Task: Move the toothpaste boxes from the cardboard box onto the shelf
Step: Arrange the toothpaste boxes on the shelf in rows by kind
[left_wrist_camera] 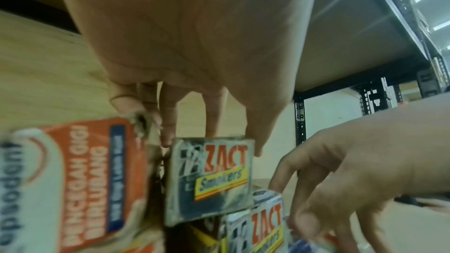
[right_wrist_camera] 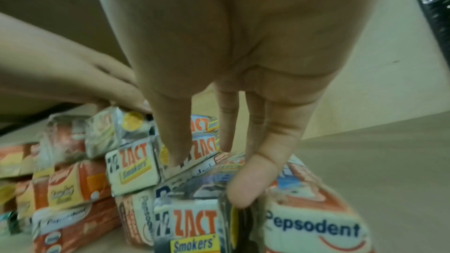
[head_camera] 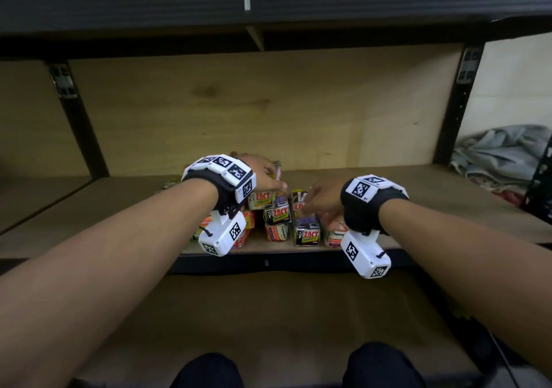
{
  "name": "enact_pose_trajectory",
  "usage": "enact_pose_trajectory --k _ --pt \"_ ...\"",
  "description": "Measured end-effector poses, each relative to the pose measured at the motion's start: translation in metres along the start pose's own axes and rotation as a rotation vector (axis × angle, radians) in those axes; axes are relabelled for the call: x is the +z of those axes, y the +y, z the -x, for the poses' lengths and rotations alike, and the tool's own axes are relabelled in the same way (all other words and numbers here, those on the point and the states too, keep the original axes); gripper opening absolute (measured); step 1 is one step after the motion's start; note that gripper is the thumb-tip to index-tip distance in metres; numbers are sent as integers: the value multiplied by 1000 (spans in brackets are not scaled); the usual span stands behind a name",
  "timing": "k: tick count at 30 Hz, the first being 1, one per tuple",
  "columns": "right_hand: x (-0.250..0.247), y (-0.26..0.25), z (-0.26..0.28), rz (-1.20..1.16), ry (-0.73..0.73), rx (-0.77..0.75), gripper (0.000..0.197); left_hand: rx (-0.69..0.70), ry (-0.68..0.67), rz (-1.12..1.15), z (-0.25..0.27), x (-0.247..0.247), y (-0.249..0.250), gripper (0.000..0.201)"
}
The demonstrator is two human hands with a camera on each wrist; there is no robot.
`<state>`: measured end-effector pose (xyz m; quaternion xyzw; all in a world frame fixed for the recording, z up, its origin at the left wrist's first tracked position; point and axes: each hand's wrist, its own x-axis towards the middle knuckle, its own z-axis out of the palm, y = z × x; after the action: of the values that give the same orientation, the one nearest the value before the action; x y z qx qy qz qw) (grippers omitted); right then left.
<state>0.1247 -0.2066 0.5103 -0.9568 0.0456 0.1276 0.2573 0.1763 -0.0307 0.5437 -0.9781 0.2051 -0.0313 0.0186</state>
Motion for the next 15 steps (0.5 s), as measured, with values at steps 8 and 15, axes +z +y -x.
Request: enact_pose_trajectory --k 8,15 --pt "13 -7 -33 243 71 -2 70 -173 60 132 -22 3 9 38" --pt "24 -12 -14 193 95 -59 53 -137 94 37 -9 -9 24 24"
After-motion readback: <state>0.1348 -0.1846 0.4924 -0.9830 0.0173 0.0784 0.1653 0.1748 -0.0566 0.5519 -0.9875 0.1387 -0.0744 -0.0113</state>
